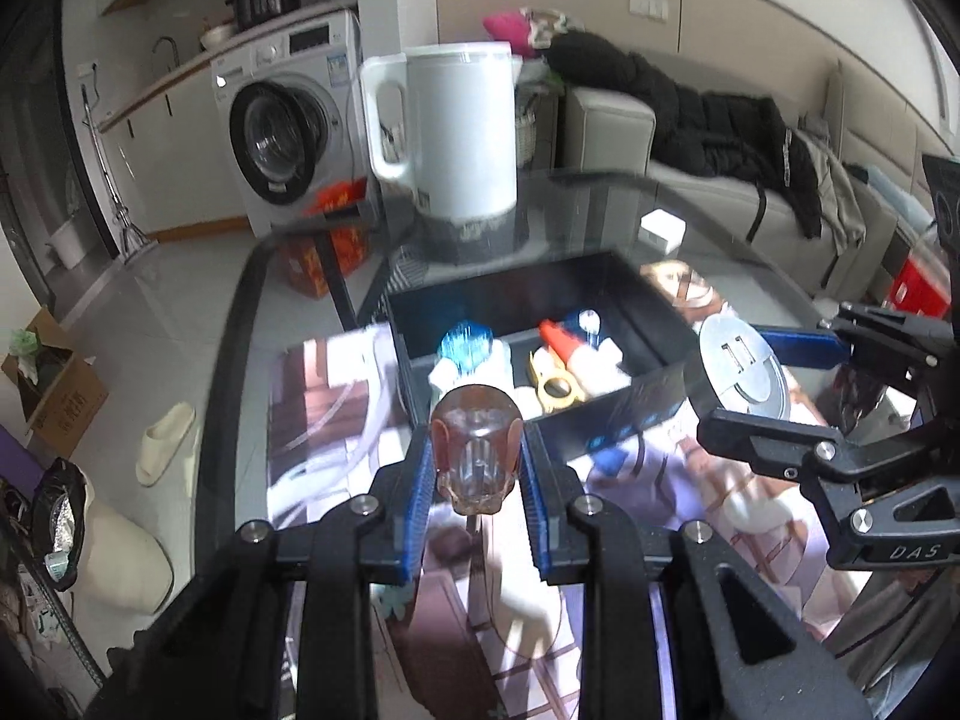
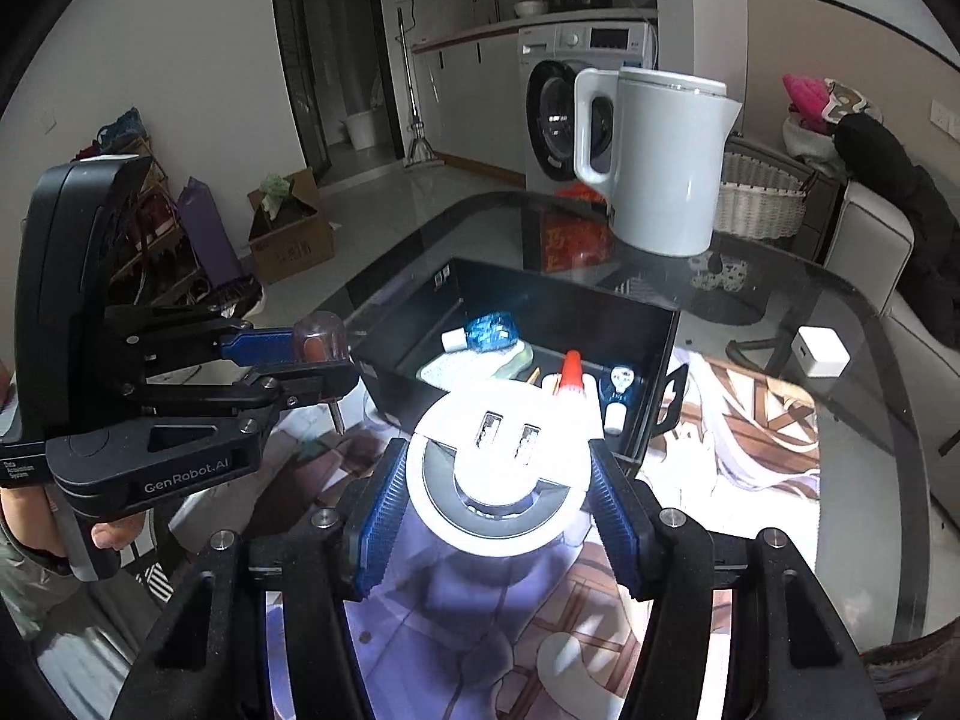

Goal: Organize rigid objects
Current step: 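Lift the screwdriver with the left tool while the right tool lifts the USB hub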

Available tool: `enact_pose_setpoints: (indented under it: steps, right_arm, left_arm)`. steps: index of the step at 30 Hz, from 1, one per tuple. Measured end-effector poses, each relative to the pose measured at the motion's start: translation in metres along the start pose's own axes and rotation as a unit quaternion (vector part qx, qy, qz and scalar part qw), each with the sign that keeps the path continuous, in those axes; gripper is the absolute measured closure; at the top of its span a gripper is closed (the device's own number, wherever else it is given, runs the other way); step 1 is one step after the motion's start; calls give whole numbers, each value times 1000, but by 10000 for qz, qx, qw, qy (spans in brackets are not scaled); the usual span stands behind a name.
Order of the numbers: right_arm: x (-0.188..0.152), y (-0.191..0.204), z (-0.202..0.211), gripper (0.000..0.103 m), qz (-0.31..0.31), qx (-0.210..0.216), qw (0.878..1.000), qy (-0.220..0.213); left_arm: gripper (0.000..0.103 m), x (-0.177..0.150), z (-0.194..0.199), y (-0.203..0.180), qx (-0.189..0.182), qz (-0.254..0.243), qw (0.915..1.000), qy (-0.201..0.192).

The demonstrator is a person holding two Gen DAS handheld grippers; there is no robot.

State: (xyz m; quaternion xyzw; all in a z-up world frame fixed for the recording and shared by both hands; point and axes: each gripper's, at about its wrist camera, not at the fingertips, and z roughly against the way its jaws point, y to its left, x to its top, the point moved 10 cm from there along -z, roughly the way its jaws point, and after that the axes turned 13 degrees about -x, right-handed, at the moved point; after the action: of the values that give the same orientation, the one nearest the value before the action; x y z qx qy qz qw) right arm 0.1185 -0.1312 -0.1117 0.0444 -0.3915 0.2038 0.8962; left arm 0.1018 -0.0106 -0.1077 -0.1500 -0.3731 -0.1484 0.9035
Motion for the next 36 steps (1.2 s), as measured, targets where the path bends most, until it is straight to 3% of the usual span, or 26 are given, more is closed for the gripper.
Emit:
enact_pose_setpoints:
  steps: [8,11,17,20,24,36]
  right_arm:
    - [37,-2,54,45,-78,-176,9916,-1280]
    - [44,-2,74,45,-146,-200,9837,-1778]
    - [50,-6,109,45,-329,-281,9618,-2703]
    - [50,-10,121,45,-455,-284,9550,-2917]
    - [50,-14,140,45,-522,-424,9446,-3212]
    - [60,-15,131,45,-519,-329,9482,-3116]
  left_arm:
    - [78,44,51,-11,354,-480,9896,-1307]
    - [78,56,74,-17,447,-599,9797,-1862]
    - [78,66,120,-31,623,-931,9519,-2853]
    - [78,66,132,-34,571,-970,9462,-3034]
    - [78,67,131,-30,478,-930,9487,-2985]
    - [78,76,126,-33,436,-784,9490,-3023]
